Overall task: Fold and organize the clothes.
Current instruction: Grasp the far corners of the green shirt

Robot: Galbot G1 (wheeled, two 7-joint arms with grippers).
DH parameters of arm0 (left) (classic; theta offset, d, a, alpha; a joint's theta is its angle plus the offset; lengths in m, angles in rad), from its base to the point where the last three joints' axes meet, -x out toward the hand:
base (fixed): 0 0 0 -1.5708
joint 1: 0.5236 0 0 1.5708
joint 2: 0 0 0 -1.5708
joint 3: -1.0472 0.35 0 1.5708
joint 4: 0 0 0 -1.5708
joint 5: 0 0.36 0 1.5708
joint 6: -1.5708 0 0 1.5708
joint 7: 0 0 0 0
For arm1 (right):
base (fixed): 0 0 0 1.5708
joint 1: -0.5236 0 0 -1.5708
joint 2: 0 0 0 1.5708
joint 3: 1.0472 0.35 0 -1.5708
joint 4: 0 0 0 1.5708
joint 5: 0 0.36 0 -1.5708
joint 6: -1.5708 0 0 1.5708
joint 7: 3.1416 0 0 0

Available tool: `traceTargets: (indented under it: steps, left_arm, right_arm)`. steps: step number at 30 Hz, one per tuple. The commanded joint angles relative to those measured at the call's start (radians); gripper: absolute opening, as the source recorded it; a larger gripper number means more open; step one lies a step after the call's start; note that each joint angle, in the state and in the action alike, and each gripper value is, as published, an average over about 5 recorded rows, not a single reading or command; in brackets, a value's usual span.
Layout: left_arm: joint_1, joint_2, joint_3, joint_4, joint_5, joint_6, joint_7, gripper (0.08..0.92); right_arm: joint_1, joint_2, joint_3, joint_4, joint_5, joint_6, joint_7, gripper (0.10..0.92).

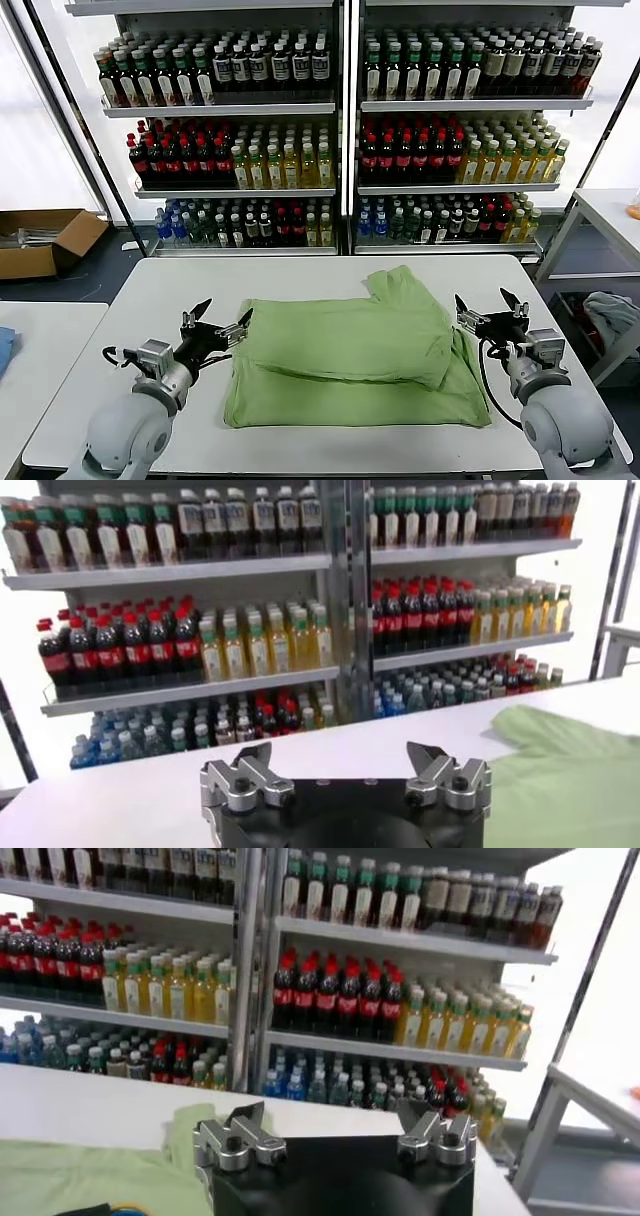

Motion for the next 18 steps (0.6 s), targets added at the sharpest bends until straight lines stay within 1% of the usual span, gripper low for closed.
traceTargets:
  steps: [1,5,9,14,18]
  left_arm:
    - [-0.322,0.119,0.164,0.353,-0.073,-0.001,0.026,0.823]
    - [-0.374,0.11,0.196,0.413,-0.094,-0.004,0.029,0.823]
    - [-0.397,0.079,0.216,0.45,-0.096,-0.003,0.024,0.823]
    - [-0.42,0.024,0.232,0.5,-0.097,0.0,0.015,0.823]
    - [-0.432,0.001,0.243,0.523,-0.097,0.0,0.015,0.823]
  right_arm:
    - [0.236,-0.017,-0.137,-0.245,0.105,0.001,-0.009,0.823]
    - [0.34,0.006,-0.194,-0.336,0.149,0.002,0.004,0.823]
    - [0.408,0.05,-0.236,-0.413,0.15,0.002,0.021,0.823]
    - [0.488,0.121,-0.286,-0.545,0.111,0.003,0.035,0.823]
    - [0.556,0.156,-0.31,-0.638,0.076,0.004,0.034,0.823]
